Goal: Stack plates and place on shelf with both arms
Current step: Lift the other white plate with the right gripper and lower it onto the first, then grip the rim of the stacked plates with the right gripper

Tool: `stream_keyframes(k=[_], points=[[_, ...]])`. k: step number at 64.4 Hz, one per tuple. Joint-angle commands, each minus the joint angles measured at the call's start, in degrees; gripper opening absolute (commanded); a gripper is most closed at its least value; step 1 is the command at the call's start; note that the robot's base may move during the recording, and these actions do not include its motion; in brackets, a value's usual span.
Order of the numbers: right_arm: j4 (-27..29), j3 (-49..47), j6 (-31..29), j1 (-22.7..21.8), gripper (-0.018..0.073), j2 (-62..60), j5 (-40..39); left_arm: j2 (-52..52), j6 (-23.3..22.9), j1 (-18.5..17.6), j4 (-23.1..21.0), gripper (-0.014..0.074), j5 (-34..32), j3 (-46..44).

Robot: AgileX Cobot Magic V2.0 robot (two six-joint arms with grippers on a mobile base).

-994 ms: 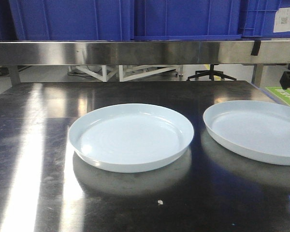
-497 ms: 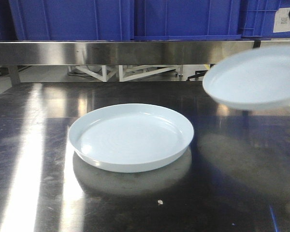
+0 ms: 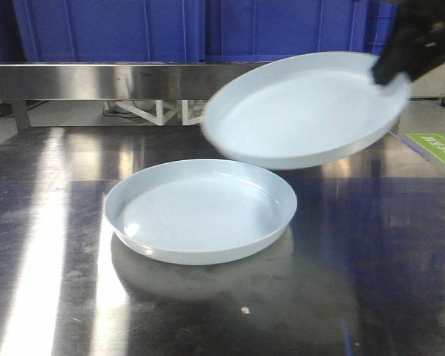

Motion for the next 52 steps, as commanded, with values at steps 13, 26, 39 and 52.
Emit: stream_keyframes(k=[13, 26, 39, 52], points=[[0.5, -6.8, -0.3, 9.4, 0.0029, 6.7, -4.2, -0.3, -0.5, 0.0, -0.1, 0.0085, -3.7, -1.5], [0.3, -7.5, -0.3, 10.7, 0.0055, 10.8, -3.7, -0.3, -0.5, 0.0, -0.1, 0.0085, -3.7, -1.5], [0.2, -7.5, -0.3, 10.8, 0.0326, 12.6, -2.7, -0.3, -0.5, 0.0, -0.1, 0.0085, -3.7, -1.5], [0.2, -7.5, -0.3, 11.2, 0.0386, 13.7, -1.8, -0.3, -0.5, 0.0, -0.1, 0.0085, -3.7, -1.5]])
